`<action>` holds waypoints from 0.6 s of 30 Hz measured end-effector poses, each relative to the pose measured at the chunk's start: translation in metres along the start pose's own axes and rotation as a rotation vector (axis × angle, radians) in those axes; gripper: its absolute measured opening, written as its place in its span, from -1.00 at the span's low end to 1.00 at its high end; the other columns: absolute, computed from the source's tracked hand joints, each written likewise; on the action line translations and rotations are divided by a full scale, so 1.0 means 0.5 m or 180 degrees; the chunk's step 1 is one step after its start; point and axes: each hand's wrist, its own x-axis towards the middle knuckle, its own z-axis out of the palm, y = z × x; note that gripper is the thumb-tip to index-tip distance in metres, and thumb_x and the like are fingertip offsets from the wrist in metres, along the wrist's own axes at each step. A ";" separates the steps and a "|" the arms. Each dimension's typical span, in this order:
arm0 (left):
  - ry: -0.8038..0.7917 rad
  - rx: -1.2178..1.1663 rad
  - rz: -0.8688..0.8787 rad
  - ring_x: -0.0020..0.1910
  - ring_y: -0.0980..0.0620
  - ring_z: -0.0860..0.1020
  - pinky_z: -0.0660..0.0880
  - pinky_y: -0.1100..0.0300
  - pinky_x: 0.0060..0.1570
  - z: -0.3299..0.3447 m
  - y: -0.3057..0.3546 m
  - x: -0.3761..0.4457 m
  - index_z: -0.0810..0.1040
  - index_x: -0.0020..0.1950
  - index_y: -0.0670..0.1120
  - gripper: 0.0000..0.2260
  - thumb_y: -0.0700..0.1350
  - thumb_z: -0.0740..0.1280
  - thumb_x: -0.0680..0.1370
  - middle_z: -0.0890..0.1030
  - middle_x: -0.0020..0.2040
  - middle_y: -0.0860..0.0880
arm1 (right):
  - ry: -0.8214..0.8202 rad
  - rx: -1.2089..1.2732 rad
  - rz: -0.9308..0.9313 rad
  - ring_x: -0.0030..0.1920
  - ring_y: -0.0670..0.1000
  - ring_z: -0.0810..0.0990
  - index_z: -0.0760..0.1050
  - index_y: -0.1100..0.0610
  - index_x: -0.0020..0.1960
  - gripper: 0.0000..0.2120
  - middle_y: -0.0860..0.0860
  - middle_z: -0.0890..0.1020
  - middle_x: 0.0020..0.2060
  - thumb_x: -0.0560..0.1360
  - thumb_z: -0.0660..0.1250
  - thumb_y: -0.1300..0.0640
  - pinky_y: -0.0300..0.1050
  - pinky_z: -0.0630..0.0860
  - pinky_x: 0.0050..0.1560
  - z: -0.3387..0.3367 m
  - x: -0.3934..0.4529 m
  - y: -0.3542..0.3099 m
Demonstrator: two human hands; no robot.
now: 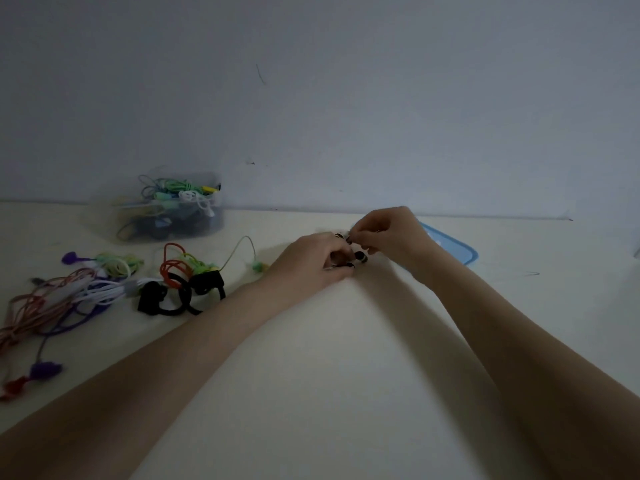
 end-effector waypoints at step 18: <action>0.0752 -0.2502 -0.1162 -0.43 0.30 0.51 0.36 0.47 -0.44 -0.041 -0.020 -0.002 0.60 -0.08 -0.12 -0.86 -0.25 0.25 0.56 0.59 -0.43 0.15 | -0.0088 0.2736 0.0322 -0.31 -0.05 0.62 0.56 0.30 -0.16 -0.88 0.07 0.65 -0.35 0.47 0.27 0.43 -0.29 0.58 -0.22 0.066 -0.016 0.001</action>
